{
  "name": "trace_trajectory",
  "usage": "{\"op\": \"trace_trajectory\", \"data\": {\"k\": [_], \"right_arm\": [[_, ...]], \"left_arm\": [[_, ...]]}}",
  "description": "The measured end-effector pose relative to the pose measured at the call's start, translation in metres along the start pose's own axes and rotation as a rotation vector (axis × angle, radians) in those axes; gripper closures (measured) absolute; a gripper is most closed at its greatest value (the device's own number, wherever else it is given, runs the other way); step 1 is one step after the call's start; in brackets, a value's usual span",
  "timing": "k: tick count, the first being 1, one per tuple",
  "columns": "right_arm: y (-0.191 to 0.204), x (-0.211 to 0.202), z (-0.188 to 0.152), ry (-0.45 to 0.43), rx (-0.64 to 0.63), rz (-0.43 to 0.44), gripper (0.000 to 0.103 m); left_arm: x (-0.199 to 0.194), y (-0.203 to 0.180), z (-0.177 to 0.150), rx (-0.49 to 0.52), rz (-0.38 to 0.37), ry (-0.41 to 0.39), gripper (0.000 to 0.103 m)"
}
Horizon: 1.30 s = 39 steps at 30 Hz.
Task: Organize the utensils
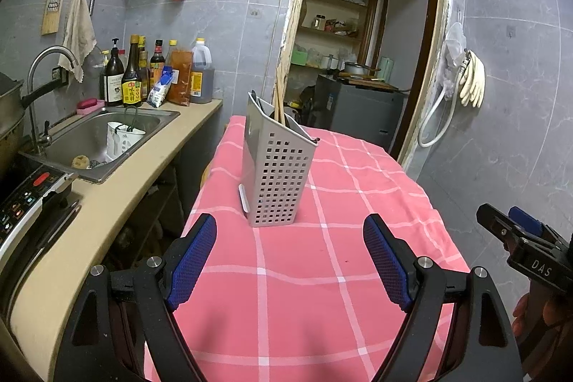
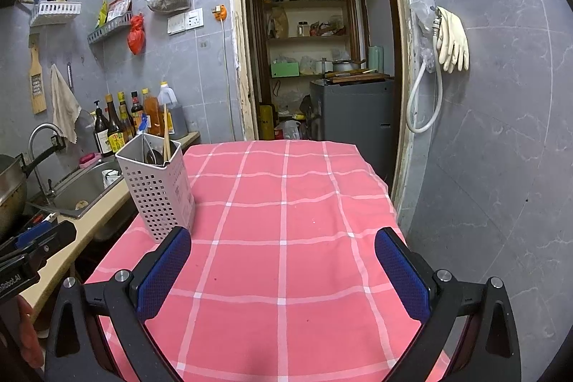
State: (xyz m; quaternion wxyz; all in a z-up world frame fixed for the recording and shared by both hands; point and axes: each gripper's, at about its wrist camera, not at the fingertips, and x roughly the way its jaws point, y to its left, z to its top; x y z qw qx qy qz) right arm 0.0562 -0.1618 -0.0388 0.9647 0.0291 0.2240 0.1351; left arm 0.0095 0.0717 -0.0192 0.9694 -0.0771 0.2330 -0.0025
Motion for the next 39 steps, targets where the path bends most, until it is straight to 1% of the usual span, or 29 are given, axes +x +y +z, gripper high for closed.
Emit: {"op": "trace_trajectory", "data": {"k": [39], "right_arm": [[0.0009, -0.0013, -0.0010, 0.002, 0.003, 0.000, 0.000]], "left_arm": [[-0.0010, -0.0008, -0.0002, 0.000, 0.001, -0.001, 0.023]]}}
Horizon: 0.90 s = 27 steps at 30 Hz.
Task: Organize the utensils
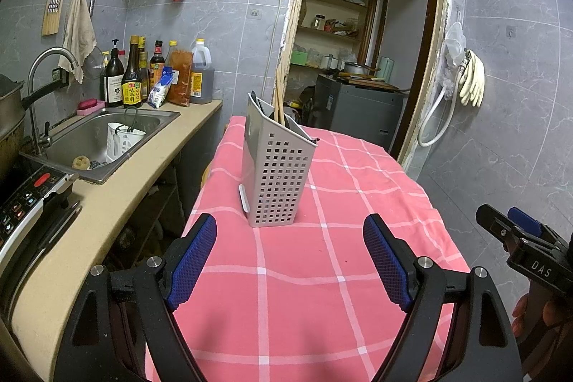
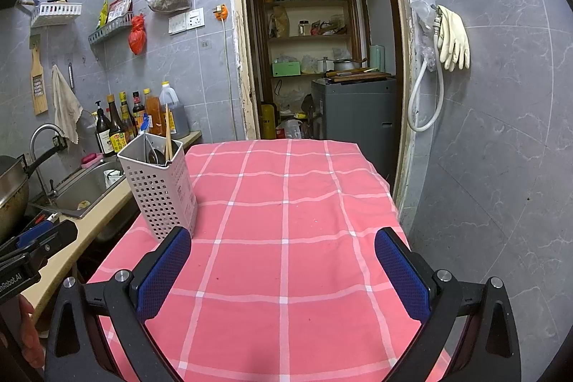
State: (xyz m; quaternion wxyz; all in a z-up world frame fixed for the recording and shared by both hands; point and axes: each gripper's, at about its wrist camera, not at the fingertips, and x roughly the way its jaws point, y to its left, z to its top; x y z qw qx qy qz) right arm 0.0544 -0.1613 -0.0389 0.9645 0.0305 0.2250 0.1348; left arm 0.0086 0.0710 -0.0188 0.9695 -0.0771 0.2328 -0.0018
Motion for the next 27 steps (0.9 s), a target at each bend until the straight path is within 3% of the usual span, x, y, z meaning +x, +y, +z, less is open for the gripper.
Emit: {"op": "trace_trajectory", "data": {"k": [27], "right_arm": [[0.0025, -0.0018, -0.0001, 0.001, 0.004, 0.002, 0.000]], "left_arm": [[-0.0029, -0.0016, 0.0001, -0.001, 0.002, -0.003, 0.023]]}}
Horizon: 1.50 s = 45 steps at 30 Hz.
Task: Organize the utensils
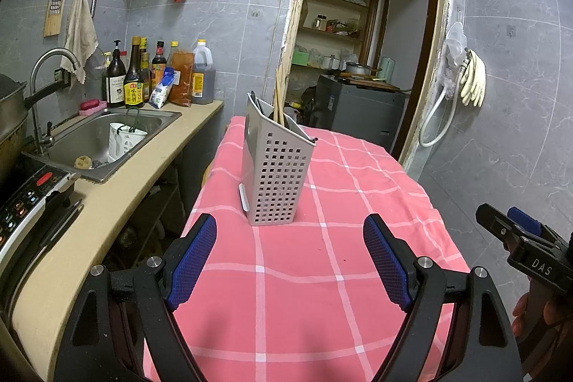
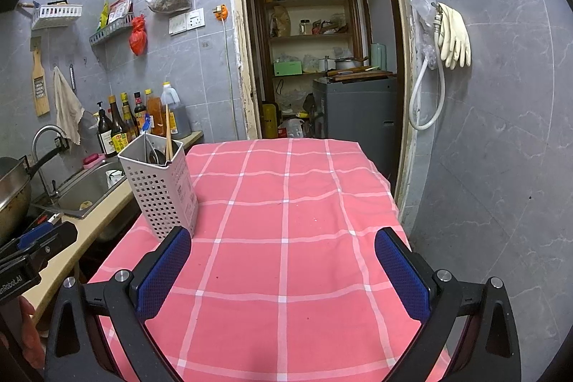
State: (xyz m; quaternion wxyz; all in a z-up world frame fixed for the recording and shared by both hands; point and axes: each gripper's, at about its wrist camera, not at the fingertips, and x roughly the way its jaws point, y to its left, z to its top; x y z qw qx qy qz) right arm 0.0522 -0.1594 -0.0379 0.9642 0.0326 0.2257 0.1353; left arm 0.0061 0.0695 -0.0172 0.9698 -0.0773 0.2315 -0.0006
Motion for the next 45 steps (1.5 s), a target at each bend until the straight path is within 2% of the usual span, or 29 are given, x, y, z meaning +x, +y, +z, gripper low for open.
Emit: {"op": "trace_trajectory", "data": {"k": [33, 45], "right_arm": [[0.0009, -0.0012, 0.0004, 0.003, 0.003, -0.001, 0.000], [0.0031, -0.0009, -0.0040, 0.008, 0.002, 0.005, 0.000]], "left_arm": [[-0.0033, -0.0014, 0.0000, -0.009, 0.001, 0.013, 0.023], [0.0064, 0.0002, 0.0002, -0.009, 0.006, 0.036, 0.023]]}}
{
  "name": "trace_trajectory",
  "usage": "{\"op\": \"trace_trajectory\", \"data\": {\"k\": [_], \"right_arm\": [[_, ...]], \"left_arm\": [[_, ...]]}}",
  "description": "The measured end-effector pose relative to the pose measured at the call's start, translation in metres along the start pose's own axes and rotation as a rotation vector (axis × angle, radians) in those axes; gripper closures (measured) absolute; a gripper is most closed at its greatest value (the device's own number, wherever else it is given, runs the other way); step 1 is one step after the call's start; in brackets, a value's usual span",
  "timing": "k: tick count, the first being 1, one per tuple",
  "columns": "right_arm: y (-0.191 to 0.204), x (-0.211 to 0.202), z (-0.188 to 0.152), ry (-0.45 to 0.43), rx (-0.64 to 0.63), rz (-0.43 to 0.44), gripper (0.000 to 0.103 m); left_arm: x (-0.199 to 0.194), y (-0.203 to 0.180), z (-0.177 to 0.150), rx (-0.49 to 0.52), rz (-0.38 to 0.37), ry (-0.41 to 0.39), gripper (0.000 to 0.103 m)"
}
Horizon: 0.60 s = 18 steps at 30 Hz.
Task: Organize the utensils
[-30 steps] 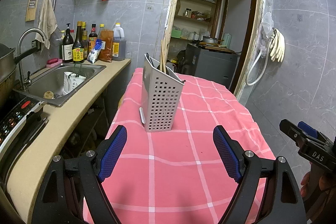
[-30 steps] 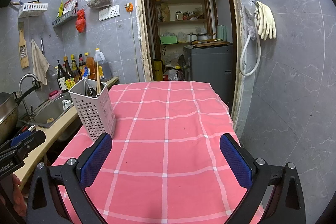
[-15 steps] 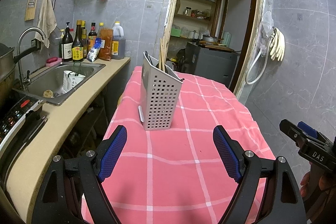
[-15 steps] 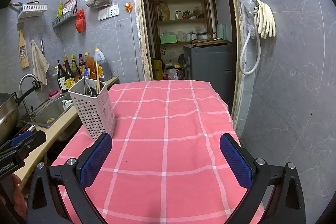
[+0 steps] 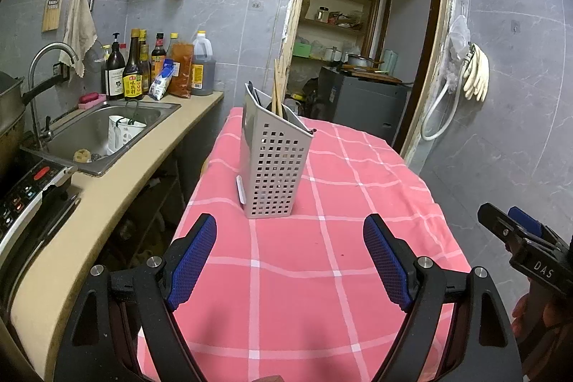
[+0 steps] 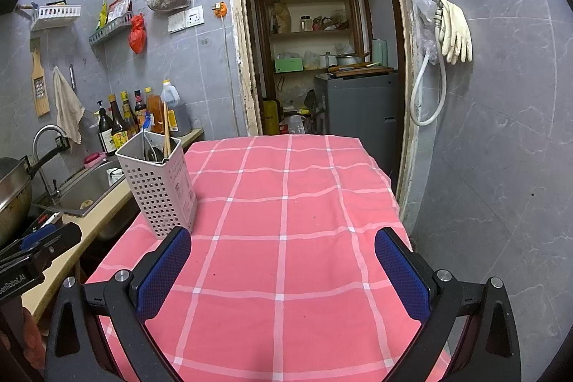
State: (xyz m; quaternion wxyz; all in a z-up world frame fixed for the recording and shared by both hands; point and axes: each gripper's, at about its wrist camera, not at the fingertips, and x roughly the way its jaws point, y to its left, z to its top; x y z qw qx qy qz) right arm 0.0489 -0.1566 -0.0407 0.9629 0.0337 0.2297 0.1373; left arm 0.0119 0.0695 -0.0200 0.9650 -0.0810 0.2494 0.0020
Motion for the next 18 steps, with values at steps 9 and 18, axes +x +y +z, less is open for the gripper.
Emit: {"op": "trace_trajectory", "data": {"k": [9, 18], "right_arm": [[0.004, 0.007, -0.001, 0.017, 0.001, 0.005, 0.000], [0.003, 0.020, 0.000, 0.058, 0.015, -0.006, 0.000]], "left_arm": [[0.004, -0.002, 0.000, 0.026, -0.001, 0.012, 0.023], [0.017, 0.005, 0.000, 0.034, -0.001, 0.034, 0.023]]}}
